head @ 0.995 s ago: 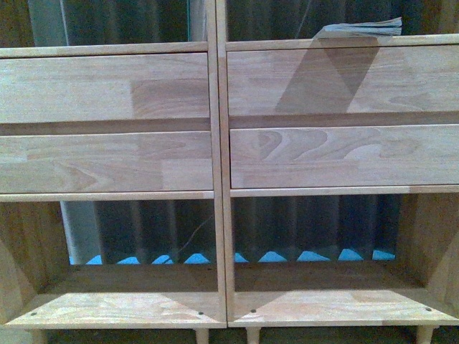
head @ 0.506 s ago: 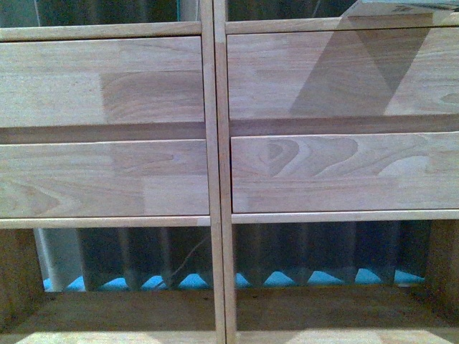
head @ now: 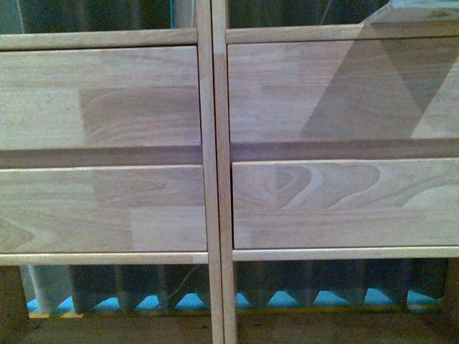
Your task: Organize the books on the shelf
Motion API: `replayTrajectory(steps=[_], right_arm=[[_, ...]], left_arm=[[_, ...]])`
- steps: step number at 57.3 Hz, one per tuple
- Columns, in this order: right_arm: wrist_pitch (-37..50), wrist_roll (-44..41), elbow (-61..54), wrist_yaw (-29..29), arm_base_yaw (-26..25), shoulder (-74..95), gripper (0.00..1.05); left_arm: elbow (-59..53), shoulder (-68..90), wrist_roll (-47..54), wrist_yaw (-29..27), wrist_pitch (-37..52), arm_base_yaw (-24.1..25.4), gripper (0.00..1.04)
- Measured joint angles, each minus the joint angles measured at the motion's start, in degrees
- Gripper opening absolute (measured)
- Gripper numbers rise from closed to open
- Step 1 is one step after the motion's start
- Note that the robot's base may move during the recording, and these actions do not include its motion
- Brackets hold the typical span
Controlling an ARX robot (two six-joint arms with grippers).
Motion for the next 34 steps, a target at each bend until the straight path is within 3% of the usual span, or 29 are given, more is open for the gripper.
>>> replayTrajectory(steps=[28,30,31,33,34], right_arm=[[0.0,0.0,0.0,0.1,0.0,0.0,0.98],[-0.3,0.3,0.1,-1.7,-0.4,0.4,0.98],[-1.8,1.1,0.7,-5.1,-1.7,1.5,0.98],[-4.2,3.7,2.4,-17.2,-5.6,5.1,0.98],[-4.2,5.0,2.8,-19.8,-6.5,6.3,0.98]], left_arm=[[0.0,0.0,0.2,0.0,0.0,0.0,0.97],[0.0,0.0,0.2,0.0,0.0,0.0,0.97],[0.0,0.0,0.2,0.0,0.0,0.0,0.97],[0.0,0.0,0.2,0.0,0.0,0.0,0.97],[0.0,0.0,0.2,0.0,0.0,0.0,0.97]])
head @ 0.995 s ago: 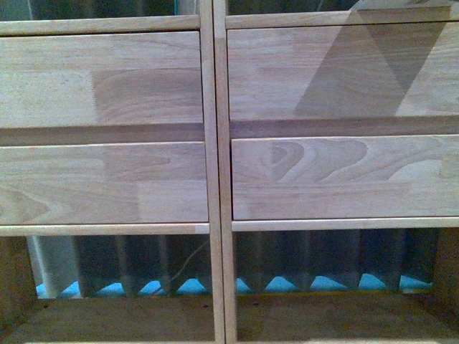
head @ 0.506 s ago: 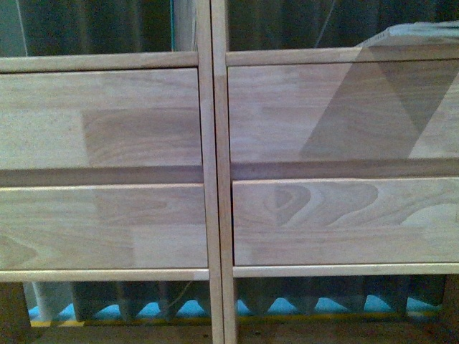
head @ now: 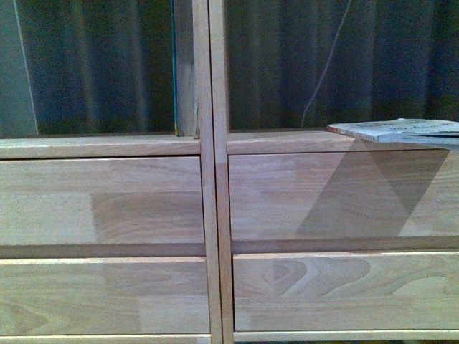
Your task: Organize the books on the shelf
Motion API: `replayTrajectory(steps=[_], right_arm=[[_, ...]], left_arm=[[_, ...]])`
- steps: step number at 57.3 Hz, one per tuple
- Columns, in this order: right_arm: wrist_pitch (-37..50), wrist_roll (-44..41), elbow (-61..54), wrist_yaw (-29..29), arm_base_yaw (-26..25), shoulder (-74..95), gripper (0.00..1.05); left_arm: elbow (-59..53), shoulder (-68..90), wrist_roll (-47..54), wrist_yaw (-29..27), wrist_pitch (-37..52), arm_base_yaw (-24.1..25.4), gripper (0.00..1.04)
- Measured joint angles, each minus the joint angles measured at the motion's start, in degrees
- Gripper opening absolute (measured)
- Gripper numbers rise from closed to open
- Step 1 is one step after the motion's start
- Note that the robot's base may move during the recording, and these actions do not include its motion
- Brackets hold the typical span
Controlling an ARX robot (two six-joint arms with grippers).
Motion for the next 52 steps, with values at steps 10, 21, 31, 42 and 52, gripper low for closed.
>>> replayTrajectory(steps=[10,21,31,42,52], right_arm=[[12.9,18.2,8.1,-20.1,-4.4,20.0,0.98],[30.0,36.6,19.8,-13.7,3.1,40.5,0.98],[37.4,51.3,29.6,-8.4,8.2,56.1,0.98],[39.2,58.7,40.2,-4.9,9.4,67.6,0.98],[35.8,62.7,48.8,-2.5,8.2,76.7,0.98]], left_arm=[[0.0,0.0,0.0,0.0,0.0,0.0,0.97],[0.0,0.0,0.0,0.0,0.0,0.0,0.97],[0.0,0.0,0.0,0.0,0.0,0.0,0.97],[0.0,0.0,0.0,0.0,0.0,0.0,0.97],[0.0,0.0,0.0,0.0,0.0,0.0,0.97]])
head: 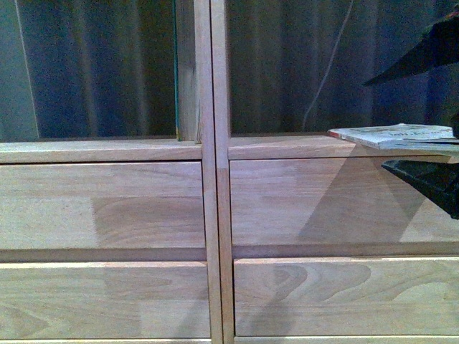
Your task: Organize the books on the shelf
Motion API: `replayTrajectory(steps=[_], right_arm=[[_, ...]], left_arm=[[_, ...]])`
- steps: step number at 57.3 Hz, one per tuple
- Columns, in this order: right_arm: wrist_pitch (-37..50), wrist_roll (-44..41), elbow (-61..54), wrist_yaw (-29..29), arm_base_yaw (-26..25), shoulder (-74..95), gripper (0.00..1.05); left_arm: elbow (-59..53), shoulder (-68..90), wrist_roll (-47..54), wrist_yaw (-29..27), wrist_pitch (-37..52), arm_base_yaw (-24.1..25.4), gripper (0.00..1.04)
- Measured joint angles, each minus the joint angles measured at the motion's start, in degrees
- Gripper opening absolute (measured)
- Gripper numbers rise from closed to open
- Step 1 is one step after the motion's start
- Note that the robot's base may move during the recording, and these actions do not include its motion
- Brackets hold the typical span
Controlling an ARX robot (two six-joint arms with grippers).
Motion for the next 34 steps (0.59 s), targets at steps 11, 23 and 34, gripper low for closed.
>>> replayTrajectory(steps=[11,23,34], right_arm=[[-1.1,2.6,5.8,2.8,-1.7,5.1,0.98],[-3.1,4.4,11.0,3.0,-3.0,8.0,0.98],[-5.4,4.3,13.5,4.1,-4.3,10.2,0.98]], left_arm=[[0.0,0.0,0.0,0.0,0.0,0.0,0.97],[0.0,0.0,0.0,0.0,0.0,0.0,0.97],[0.0,0.0,0.0,0.0,0.0,0.0,0.97]])
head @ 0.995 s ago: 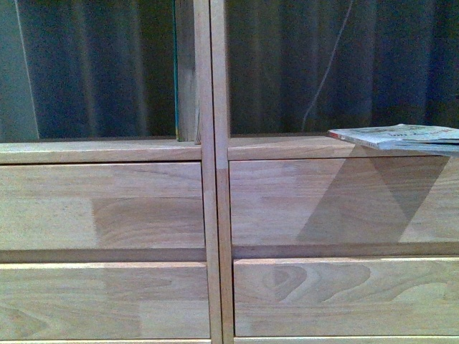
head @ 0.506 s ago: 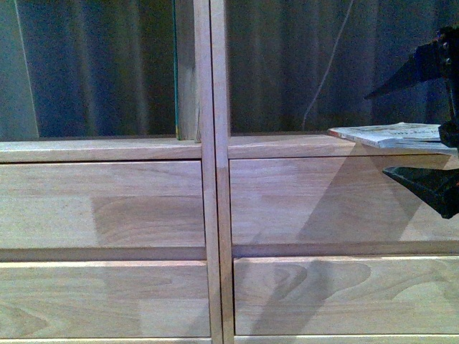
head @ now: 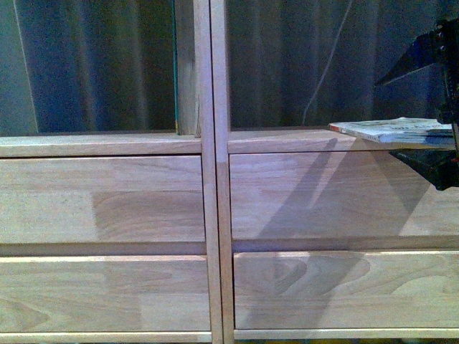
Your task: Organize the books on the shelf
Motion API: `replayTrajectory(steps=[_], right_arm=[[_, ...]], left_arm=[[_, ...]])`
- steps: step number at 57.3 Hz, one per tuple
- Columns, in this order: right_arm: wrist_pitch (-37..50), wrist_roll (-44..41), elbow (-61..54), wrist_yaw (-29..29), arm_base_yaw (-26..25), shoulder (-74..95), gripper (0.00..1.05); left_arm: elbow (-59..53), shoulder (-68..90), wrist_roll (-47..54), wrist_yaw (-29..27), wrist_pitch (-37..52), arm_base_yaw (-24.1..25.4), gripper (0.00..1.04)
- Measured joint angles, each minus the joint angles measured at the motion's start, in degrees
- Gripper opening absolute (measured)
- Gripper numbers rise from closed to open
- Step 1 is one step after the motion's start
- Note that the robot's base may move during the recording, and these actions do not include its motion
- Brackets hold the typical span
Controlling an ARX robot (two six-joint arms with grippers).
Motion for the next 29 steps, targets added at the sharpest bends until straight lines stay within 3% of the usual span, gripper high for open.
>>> replayTrajectory(steps=[5,14,29], right_arm=[[-0.6,-0.2,0.6,0.6,-0.8,0.5,0.92],[-1.0,-0.4,0.7,0.8,-2.3,0.5,0.59],[0.9,-0.6,-1.5,-0.7,-1.4,0.1,0.18]], left_arm=[[0.0,0.0,0.0,0.0,0.0,0.0,0.97],[0.0,0.0,0.0,0.0,0.0,0.0,0.97],[0.0,0.0,0.0,0.0,0.0,0.0,0.97]])
